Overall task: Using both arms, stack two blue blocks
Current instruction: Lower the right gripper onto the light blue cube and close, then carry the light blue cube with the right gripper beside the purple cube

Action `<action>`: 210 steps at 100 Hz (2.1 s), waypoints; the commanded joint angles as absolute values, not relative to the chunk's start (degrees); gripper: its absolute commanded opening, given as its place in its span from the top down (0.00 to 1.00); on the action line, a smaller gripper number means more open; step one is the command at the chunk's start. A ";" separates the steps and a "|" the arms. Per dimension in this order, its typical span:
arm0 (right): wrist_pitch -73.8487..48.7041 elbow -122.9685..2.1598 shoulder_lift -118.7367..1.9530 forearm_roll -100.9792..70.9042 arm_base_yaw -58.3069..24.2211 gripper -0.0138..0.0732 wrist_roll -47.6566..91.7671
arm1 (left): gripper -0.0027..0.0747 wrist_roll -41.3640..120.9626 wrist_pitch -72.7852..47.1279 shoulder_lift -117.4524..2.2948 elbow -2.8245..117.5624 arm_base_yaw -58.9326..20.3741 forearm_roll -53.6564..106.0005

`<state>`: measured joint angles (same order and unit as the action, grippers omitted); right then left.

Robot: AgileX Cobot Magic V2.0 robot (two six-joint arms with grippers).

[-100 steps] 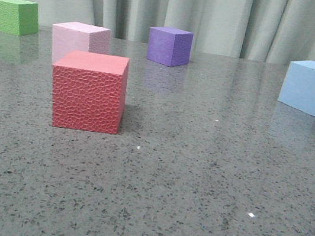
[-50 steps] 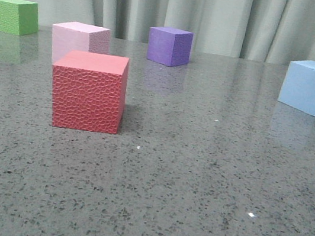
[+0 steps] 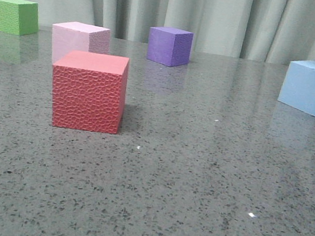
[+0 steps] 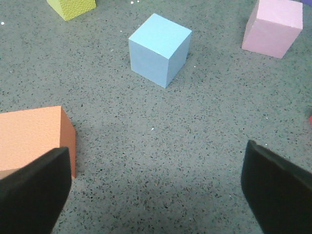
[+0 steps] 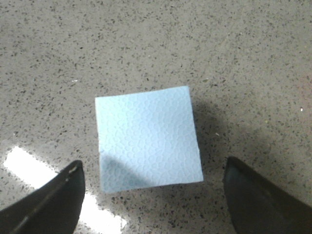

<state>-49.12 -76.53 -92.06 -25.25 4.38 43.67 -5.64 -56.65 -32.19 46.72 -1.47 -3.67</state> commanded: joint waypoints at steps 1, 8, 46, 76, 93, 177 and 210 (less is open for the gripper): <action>-46.50 -78.37 -90.43 -26.40 4.60 0.17 44.30 | 0.10 -5.70 -53.46 -32.79 48.73 -1.32 -3.36; -46.23 -78.37 -90.99 -26.40 4.46 0.17 44.30 | 0.10 -5.70 -53.46 -32.79 48.73 -1.32 -3.36; -45.08 -78.37 -94.78 -26.40 2.69 0.17 44.30 | 0.10 -5.70 -53.46 -32.79 48.73 -1.32 -3.36; -44.85 -78.37 -95.64 -26.44 2.69 0.26 44.25 | 0.10 -5.70 -53.46 -32.79 48.73 -1.32 -3.36; -45.36 -78.37 -95.64 -26.65 2.69 0.38 44.20 | 0.10 -5.70 -53.46 -32.79 48.73 -1.32 -3.36; -54.14 -92.55 -91.64 -22.11 -12.23 0.38 11.69 | 0.10 -5.70 -53.55 -32.79 48.73 -1.32 -3.36; -52.32 -92.55 -94.38 5.48 -26.89 0.38 -25.48 | 0.10 -5.70 -53.55 -32.79 48.73 -1.32 -3.36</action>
<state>-55.46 -90.58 -95.67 -1.08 -24.34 -17.11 -5.64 -56.65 -32.19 46.72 -1.47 -3.67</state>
